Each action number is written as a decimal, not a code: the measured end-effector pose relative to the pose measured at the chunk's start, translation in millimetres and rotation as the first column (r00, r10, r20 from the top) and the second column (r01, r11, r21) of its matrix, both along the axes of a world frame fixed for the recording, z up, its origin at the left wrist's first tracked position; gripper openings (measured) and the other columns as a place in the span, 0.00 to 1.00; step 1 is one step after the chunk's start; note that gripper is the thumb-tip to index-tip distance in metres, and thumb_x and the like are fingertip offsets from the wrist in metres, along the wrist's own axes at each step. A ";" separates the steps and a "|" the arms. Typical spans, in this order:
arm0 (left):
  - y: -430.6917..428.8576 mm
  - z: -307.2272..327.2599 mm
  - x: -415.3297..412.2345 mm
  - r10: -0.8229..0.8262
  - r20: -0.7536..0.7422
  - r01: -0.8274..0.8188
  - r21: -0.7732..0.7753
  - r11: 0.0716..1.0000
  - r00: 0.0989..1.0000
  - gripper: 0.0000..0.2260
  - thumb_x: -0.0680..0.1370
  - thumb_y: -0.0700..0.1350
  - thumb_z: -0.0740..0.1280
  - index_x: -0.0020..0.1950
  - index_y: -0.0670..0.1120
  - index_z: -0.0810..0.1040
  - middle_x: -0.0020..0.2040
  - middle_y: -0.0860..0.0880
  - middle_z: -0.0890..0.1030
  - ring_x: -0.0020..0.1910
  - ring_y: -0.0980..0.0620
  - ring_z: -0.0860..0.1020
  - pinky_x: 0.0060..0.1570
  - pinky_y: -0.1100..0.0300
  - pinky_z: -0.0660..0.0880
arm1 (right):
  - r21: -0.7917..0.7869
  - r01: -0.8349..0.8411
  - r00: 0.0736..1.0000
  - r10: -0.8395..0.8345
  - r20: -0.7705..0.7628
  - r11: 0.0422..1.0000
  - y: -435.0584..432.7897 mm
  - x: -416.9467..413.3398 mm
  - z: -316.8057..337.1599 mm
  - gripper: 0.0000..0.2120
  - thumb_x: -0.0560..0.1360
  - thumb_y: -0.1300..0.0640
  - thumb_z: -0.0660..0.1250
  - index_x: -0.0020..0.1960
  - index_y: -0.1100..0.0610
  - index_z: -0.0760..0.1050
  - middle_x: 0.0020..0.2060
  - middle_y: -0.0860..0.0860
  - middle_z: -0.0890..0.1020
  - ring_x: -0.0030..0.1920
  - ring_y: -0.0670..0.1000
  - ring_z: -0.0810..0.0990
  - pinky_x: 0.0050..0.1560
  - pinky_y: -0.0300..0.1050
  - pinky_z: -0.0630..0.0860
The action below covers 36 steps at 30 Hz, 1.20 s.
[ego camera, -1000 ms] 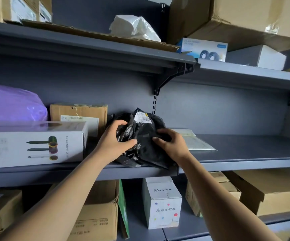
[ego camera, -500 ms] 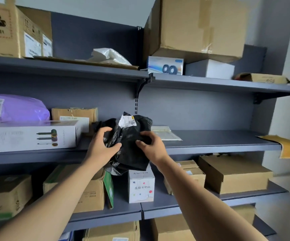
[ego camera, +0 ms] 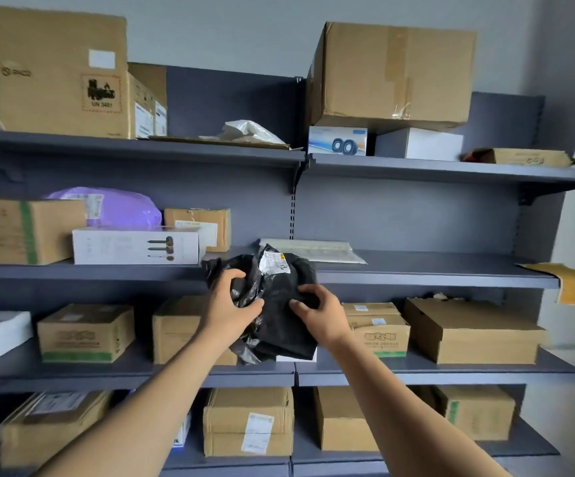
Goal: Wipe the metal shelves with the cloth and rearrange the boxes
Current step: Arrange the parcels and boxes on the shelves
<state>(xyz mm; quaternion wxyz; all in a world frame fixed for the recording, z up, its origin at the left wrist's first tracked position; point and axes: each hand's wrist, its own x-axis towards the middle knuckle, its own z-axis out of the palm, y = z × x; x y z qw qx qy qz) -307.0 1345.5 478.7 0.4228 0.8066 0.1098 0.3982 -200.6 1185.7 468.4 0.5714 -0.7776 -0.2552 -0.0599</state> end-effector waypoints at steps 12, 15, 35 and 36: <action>-27.8 -173.1 -81.8 0.037 -0.412 -0.121 -0.180 0.976 0.910 0.21 0.72 0.46 0.76 0.61 0.50 0.73 0.55 0.53 0.75 0.54 0.49 0.75 0.49 0.59 0.69 | -0.255 -0.106 0.933 0.008 -0.361 0.961 -24.2 -69.1 -187.6 0.14 0.74 0.54 0.77 0.58 0.54 0.83 0.49 0.51 0.85 0.52 0.53 0.83 0.58 0.47 0.79; -29.4 -215.1 -86.2 -0.003 -0.506 -0.140 -0.245 0.959 0.862 0.21 0.72 0.46 0.76 0.62 0.50 0.72 0.53 0.53 0.73 0.52 0.50 0.73 0.47 0.61 0.68 | -0.323 -0.166 0.887 -0.002 -0.461 0.932 -26.7 -74.5 -231.2 0.14 0.74 0.54 0.76 0.58 0.56 0.82 0.49 0.53 0.85 0.52 0.54 0.84 0.59 0.49 0.80; 67.0 -700.0 64.6 -0.112 -0.724 -0.115 -0.257 0.960 0.680 0.15 0.70 0.42 0.77 0.54 0.48 0.78 0.46 0.54 0.80 0.47 0.51 0.78 0.48 0.57 0.73 | -0.524 -0.229 0.737 -0.205 -0.643 0.820 55.1 36.7 -691.2 0.14 0.77 0.51 0.72 0.61 0.51 0.81 0.55 0.51 0.85 0.56 0.53 0.81 0.48 0.37 0.69; 74.4 -727.5 76.1 -0.113 -0.715 -0.107 -0.256 0.961 0.690 0.14 0.71 0.43 0.77 0.53 0.49 0.78 0.45 0.55 0.80 0.47 0.51 0.78 0.49 0.57 0.73 | -0.527 -0.221 0.746 -0.206 -0.633 0.820 62.0 48.8 -718.6 0.14 0.77 0.52 0.72 0.62 0.52 0.81 0.56 0.51 0.85 0.58 0.53 0.81 0.49 0.37 0.70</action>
